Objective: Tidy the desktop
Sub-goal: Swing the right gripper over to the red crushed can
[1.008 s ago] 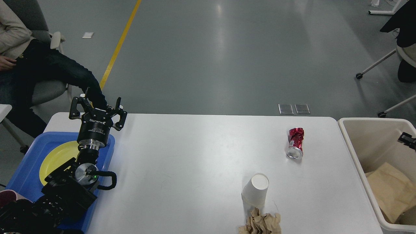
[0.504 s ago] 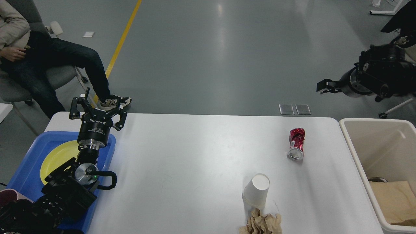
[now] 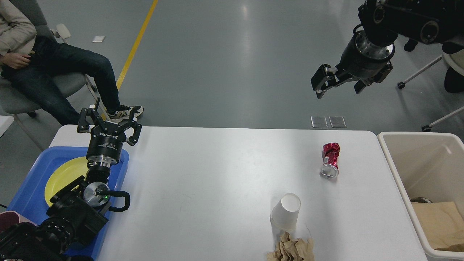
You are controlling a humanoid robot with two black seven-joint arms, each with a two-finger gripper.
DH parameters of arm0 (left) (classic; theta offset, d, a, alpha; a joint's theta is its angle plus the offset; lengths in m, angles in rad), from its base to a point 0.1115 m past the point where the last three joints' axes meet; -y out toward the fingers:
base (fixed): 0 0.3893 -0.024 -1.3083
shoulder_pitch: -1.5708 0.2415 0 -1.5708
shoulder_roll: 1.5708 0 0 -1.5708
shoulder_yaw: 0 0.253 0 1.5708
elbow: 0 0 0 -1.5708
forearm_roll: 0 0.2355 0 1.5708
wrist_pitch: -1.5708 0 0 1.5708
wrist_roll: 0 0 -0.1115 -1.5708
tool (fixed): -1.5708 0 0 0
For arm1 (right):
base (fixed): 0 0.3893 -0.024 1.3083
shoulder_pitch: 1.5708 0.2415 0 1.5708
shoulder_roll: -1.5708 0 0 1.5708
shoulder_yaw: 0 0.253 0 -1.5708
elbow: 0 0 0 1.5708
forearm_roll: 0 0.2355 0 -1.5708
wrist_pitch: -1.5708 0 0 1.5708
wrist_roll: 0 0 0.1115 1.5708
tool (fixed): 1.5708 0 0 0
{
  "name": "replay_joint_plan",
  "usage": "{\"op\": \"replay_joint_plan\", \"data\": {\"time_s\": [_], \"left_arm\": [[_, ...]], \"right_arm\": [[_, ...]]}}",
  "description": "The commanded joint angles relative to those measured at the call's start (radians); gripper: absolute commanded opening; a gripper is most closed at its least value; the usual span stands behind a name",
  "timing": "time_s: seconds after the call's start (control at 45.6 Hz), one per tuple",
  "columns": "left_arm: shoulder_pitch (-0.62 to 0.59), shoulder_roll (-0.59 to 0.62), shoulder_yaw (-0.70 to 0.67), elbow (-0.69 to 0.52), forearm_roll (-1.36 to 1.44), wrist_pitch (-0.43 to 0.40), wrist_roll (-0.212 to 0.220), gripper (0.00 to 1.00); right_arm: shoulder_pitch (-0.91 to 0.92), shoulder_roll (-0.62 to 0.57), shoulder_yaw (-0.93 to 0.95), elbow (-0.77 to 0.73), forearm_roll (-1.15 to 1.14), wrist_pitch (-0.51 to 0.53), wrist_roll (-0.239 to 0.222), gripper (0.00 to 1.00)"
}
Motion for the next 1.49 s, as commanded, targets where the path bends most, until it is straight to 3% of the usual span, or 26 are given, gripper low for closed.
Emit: {"op": "replay_joint_plan", "data": {"time_s": [0.0,0.11,0.307,0.482,0.592,0.877,1.468], "left_arm": [[0.0,0.0,0.0,0.0,0.0,0.0,0.0,0.97],[0.0,0.0,0.0,0.0,0.0,0.0,0.0,0.97],[0.0,0.0,0.0,0.0,0.0,0.0,0.0,0.97],[0.0,0.0,0.0,0.0,0.0,0.0,0.0,0.97],[0.0,0.0,0.0,0.0,0.0,0.0,0.0,0.97],[0.0,0.0,0.0,0.0,0.0,0.0,0.0,0.97],[0.0,0.0,0.0,0.0,0.0,0.0,0.0,0.97]], "right_arm": [[-0.091,-0.003,0.007,-0.036,0.001,0.001,0.0,1.0],[-0.278,0.005,0.028,-0.158,0.001,0.001,0.0,1.0],[-0.608,0.072,0.13,-0.404,0.001,-0.131,-0.008,1.0],[-0.787,0.161,0.145,-0.622,0.002,-0.385,-0.008,1.0],[-0.843,0.164,0.165,-0.63,0.002,-0.507,-0.006,1.0],[-0.952,0.187,0.191,-0.643,0.001,-0.678,-0.006,1.0],[-1.028,0.212,0.199,-0.643,0.001,-0.757,0.0,0.97]]}}
